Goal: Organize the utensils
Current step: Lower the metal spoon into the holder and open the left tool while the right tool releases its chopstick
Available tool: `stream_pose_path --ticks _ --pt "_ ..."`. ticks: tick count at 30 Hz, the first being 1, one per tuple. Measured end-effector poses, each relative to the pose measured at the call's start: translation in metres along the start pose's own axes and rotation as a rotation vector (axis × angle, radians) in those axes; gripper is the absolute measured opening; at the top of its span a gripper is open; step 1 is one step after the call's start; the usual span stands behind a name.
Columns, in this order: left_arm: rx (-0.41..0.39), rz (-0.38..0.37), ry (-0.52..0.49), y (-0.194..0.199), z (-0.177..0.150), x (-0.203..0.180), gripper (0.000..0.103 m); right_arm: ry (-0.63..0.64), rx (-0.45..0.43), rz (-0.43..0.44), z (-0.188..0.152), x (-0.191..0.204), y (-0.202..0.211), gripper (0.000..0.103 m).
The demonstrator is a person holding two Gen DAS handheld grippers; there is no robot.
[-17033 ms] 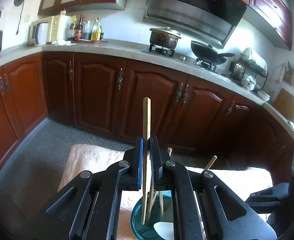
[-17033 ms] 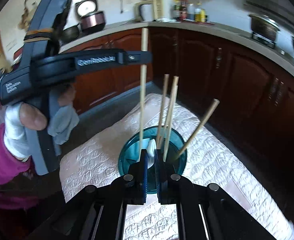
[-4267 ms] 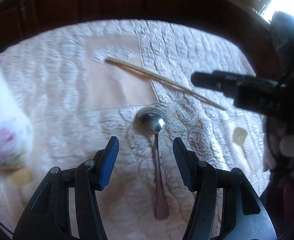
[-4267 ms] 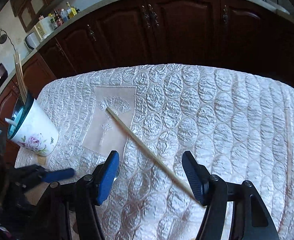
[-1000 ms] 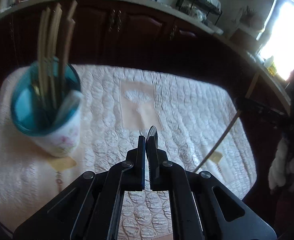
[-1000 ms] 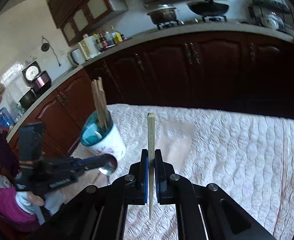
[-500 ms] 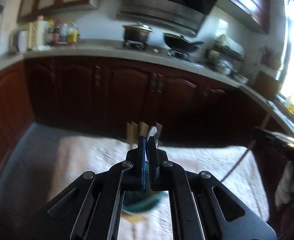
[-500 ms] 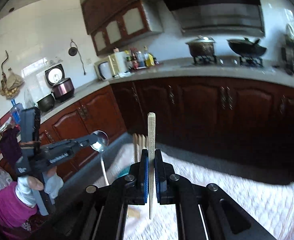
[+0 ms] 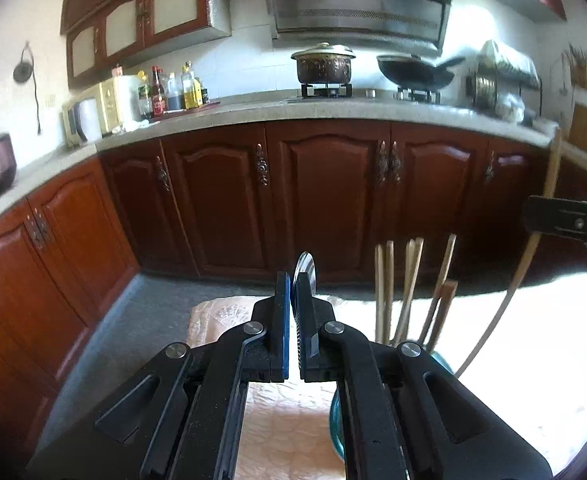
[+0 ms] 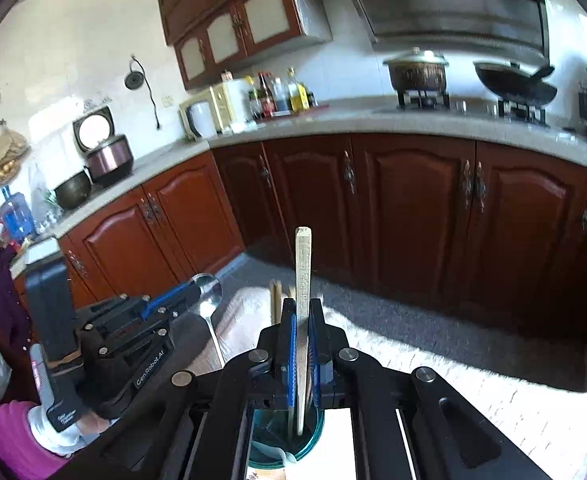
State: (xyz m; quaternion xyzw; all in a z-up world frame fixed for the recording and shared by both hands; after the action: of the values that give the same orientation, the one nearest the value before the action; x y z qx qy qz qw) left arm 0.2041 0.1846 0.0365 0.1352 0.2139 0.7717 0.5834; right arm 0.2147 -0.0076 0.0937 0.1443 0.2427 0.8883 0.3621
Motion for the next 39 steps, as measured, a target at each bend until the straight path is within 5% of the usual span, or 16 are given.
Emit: stream_pose_path --ticks 15,19,25,28,30,39 --pt "0.077 0.003 -0.067 -0.020 -0.053 -0.023 0.001 -0.095 0.125 0.060 -0.064 -0.012 -0.041 0.005" --pt "0.093 -0.001 -0.064 -0.019 -0.060 -0.026 0.001 -0.130 0.119 0.056 -0.065 -0.021 -0.033 0.037" --pt "0.135 -0.024 -0.018 -0.017 -0.062 -0.026 0.002 -0.160 0.113 0.058 -0.071 -0.023 -0.020 0.037" --pt "0.160 -0.039 0.006 -0.014 -0.063 -0.025 0.010 -0.177 0.113 0.054 -0.078 -0.025 -0.014 0.038" --pt "0.167 -0.042 0.024 -0.010 -0.062 -0.023 0.028 -0.187 0.114 0.050 -0.083 -0.026 -0.010 0.039" --pt "0.177 -0.063 0.100 0.014 -0.063 -0.012 0.045 -0.183 0.118 0.011 -0.097 -0.011 0.002 0.041"
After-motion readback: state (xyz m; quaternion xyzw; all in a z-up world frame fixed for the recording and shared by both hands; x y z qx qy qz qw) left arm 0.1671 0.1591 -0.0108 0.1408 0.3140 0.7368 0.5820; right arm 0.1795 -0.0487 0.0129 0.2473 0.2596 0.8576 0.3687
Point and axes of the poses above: each gripper's, at about its wrist camera, not at the fingertips, and y roughly against the way its jaws point, x to its left, z to its top, the point moved 10 cm from there along -y, roughly the way its jaws point, and after that the axes turned 8 degrees about y, right-handed, at the moved point
